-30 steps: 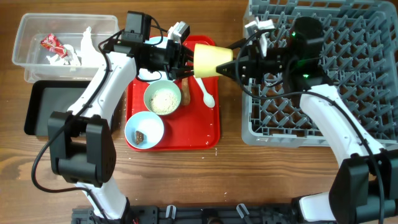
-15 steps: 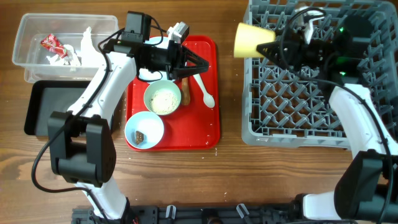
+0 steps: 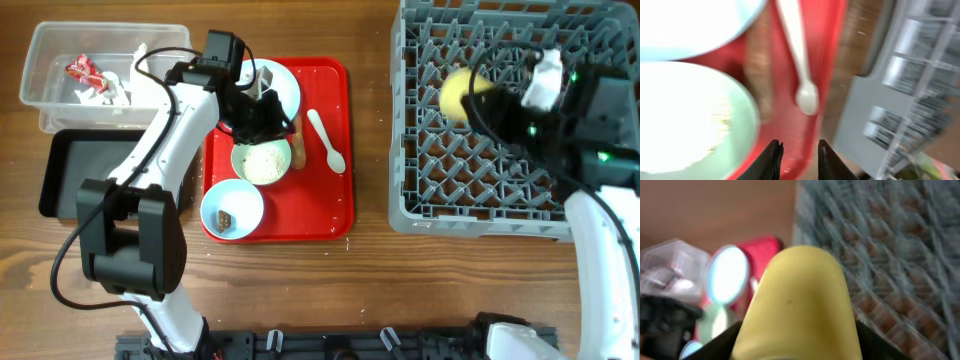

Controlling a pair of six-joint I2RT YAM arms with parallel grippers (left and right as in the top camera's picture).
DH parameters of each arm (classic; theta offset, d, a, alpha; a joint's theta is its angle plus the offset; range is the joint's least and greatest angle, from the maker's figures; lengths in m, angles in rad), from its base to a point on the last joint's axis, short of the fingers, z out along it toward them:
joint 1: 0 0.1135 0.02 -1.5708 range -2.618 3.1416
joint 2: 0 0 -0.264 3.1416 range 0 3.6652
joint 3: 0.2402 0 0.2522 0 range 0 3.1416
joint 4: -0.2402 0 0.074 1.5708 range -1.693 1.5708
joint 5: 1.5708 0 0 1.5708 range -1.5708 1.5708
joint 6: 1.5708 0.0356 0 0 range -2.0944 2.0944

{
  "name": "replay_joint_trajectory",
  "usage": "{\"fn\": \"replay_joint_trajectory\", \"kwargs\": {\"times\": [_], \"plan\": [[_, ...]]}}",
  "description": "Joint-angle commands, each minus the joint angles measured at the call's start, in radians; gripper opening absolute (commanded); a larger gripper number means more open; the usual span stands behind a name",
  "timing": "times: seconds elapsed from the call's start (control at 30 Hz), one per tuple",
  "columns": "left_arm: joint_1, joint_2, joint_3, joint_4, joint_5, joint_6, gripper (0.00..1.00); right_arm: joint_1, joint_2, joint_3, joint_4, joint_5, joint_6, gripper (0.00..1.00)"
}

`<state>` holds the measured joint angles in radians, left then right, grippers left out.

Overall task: Sort waste into correct bins and load items into the dishwasher rack
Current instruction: 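Lower the yellow cup into the grey rack and open the right gripper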

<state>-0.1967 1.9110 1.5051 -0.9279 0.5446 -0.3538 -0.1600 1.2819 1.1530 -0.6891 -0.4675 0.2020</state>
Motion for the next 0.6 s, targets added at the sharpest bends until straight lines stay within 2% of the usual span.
{"fn": "replay_joint_trajectory", "kwargs": {"times": [0.0,0.13,0.23,0.37,0.57], "plan": [[-0.003,-0.019,0.006,-0.010,-0.170,0.009,0.25,0.000,-0.022,0.008,-0.146,0.158,-0.019,0.45],[-0.003,-0.019,0.006,-0.013,-0.218,0.010,0.25,0.000,-0.021,0.008,-0.357,0.234,-0.016,0.45],[-0.003,-0.019,0.006,-0.013,-0.224,0.010,0.25,0.004,-0.017,0.008,-0.430,0.304,-0.019,0.46],[-0.003,-0.018,0.006,-0.013,-0.225,0.037,0.25,0.027,0.008,0.004,-0.470,0.303,-0.017,0.46],[-0.003,-0.018,0.004,-0.018,-0.225,0.040,0.25,0.140,0.121,0.003,-0.483,0.330,0.016,0.46]]}}
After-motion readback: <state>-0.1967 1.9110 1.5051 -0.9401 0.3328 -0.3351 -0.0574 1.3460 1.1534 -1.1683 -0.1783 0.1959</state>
